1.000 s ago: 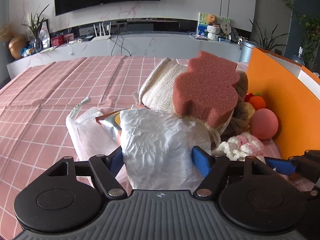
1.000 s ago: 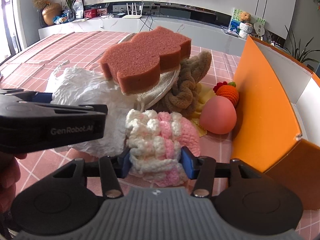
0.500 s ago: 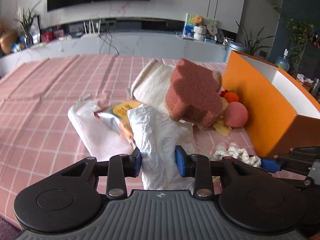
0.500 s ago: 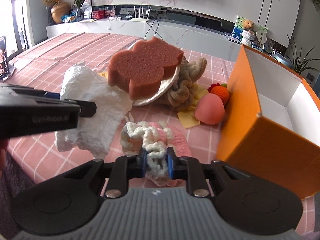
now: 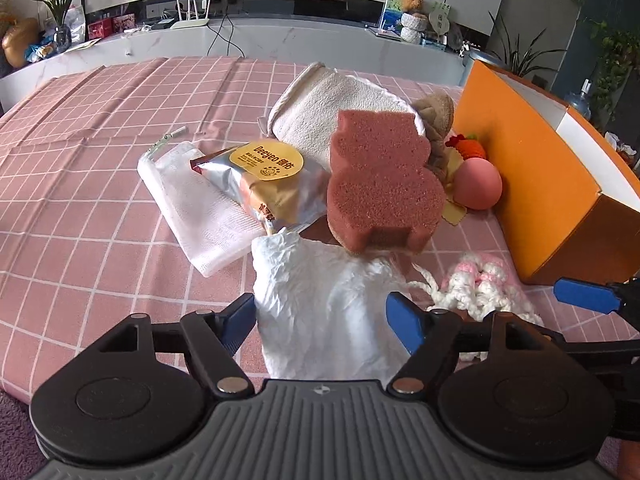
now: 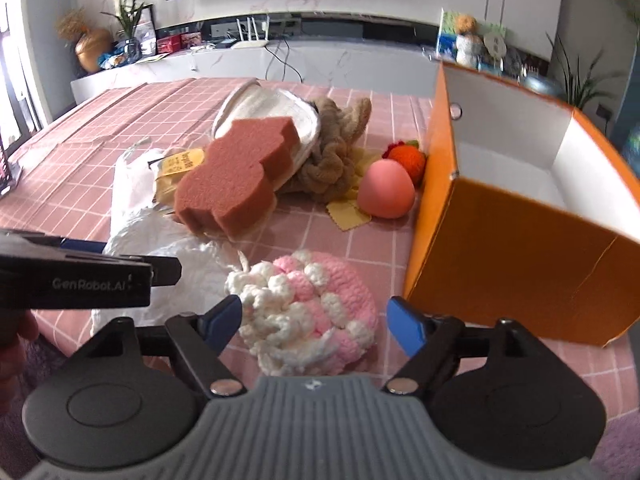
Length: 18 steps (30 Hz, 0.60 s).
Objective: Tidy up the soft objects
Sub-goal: 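Lift the crocheted pouch with the right gripper while the left gripper lifts the plastic bag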
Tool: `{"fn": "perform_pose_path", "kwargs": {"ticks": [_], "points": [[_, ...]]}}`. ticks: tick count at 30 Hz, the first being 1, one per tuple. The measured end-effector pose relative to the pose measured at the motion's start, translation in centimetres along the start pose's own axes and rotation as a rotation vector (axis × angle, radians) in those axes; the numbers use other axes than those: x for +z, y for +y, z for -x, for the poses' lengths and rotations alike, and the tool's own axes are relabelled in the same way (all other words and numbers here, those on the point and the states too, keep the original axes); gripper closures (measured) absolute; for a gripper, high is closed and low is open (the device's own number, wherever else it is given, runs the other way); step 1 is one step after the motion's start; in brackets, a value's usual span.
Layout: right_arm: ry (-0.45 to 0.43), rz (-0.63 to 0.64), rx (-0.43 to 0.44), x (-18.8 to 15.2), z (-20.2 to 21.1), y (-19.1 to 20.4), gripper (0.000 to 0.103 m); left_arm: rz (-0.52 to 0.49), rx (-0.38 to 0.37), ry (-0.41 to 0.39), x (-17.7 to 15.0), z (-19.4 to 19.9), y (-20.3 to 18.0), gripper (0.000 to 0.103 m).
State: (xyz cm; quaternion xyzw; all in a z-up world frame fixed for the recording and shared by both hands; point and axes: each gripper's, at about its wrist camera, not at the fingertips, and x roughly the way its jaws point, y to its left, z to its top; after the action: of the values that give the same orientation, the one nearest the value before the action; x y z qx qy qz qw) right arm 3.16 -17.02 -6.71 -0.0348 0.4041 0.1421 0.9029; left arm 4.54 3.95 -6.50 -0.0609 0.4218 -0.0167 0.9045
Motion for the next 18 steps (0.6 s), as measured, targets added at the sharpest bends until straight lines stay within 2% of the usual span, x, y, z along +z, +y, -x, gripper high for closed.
{"fn": "perform_pose_path", "kwargs": {"ticks": [1,4,6,8,9,10,12,14,18], "points": [[0.018,-0.033,0.010,0.1,-0.6,-0.5,0.019,-0.004,0.009,0.001,0.1,-0.3,-0.2,0.017],[0.078,-0.146,0.034,0.3,-2.3,-1.8,0.019,-0.031,0.046,0.007,0.0,-1.3,-0.6,0.032],[0.099,-0.203,0.067,0.2,-3.0,-2.4,0.028,-0.037,0.034,0.009,-0.3,-1.6,-0.5,0.040],[0.096,-0.205,0.058,0.0,-3.2,-2.3,0.037,-0.043,0.014,0.004,-0.4,-1.5,-0.4,0.058],[0.087,-0.189,0.052,0.0,-3.2,-2.1,0.047,-0.047,0.006,0.001,-0.3,-1.4,-0.3,0.062],[0.084,-0.179,0.050,0.1,-3.2,-2.0,0.049,-0.052,-0.004,-0.002,-0.2,-1.3,-0.4,0.069],[0.078,-0.159,0.046,0.2,-3.0,-1.6,0.062,-0.066,-0.014,-0.008,-0.1,-0.8,-0.5,0.073],[0.066,-0.133,0.030,0.3,-2.6,-1.2,0.068,-0.063,-0.031,-0.027,0.2,0.0,-0.4,0.074],[0.015,-0.094,0.041,0.8,-0.8,-0.5,0.069,-0.061,-0.039,-0.105,1.1,2.1,-0.2,0.074]]}}
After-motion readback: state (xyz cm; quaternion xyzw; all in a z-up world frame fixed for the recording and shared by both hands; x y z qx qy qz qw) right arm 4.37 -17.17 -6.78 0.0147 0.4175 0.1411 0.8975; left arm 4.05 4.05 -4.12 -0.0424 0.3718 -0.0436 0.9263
